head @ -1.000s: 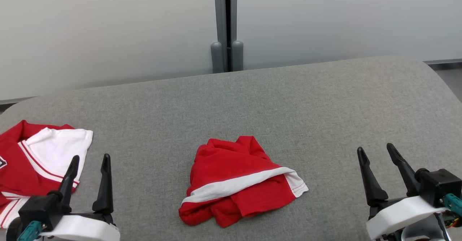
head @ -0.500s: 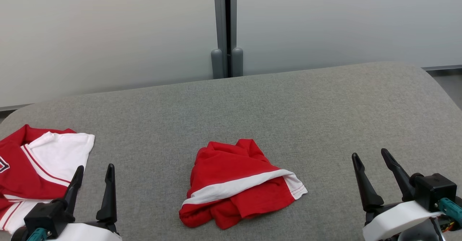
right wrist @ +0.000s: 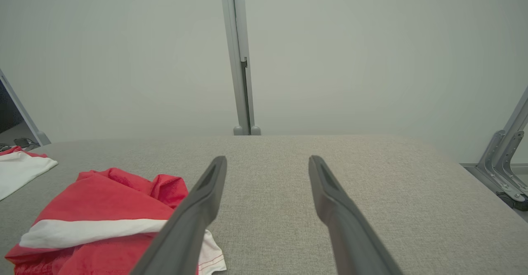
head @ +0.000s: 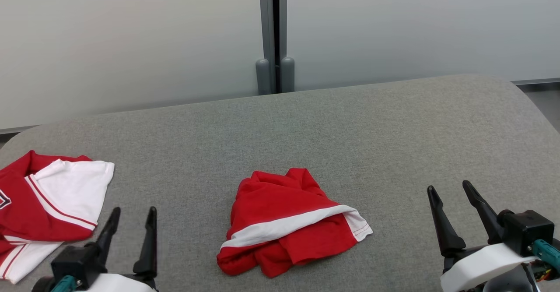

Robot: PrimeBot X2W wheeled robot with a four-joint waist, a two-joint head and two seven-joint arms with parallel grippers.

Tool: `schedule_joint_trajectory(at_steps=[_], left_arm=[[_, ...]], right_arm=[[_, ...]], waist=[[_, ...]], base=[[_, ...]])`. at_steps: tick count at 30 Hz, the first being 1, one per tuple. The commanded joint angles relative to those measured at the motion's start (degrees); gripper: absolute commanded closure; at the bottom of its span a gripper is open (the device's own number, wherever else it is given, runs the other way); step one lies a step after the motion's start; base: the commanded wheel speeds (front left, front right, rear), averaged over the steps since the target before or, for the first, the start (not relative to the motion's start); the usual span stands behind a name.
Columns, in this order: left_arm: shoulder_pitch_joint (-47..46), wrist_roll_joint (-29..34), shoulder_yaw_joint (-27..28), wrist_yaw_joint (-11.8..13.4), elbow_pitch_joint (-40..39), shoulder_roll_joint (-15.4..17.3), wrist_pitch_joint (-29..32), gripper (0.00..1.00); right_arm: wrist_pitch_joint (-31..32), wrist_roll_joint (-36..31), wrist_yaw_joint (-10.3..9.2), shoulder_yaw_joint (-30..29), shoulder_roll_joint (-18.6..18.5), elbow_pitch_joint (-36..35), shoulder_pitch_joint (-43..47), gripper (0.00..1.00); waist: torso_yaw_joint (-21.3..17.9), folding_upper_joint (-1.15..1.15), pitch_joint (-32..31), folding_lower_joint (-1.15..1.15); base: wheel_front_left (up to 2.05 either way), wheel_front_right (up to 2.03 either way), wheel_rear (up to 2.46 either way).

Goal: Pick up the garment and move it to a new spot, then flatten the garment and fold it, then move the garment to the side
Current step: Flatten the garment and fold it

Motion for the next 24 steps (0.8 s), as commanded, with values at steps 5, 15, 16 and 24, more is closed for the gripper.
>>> schedule_joint_trajectory(at_steps=[5, 15, 16, 24], left_arm=[[-1.33, 0.74, -4.45, -2.28, 0.94, -1.08, 2.94, 0.0], [-4.52, -3.74, -12.44, -10.69, 13.14, -6.47, 8.22, 0.0], [-5.14, -3.79, -12.75, -11.07, 14.14, -6.87, 8.21, 0.15], [-10.36, -2.23, -12.09, -11.19, 20.85, -8.13, 4.19, 1.0]], right_arm=[[0.34, 0.29, 0.0, 0.32, -0.21, 0.16, -0.59, 0.0], [0.81, 0.57, 0.0, 1.09, -0.03, -0.28, -1.62, 0.0], [0.71, 0.6, 0.0, 1.09, -0.02, -0.24, -1.8, 0.0], [-0.11, 0.85, 0.0, 0.69, 0.49, 0.22, -2.84, 0.0]], waist=[[-0.27, 0.0, 0.38, 0.0], [-1.64, 0.0, 3.25, 0.0], [-1.79, 0.0, 3.52, 0.0], [-2.64, 0.0, 5.38, 0.0]], base=[[0.0, 0.0, 0.0], [0.0, 0.0, 0.0], [0.0, 0.0, 0.0], [0.0, 0.0, 0.0]])
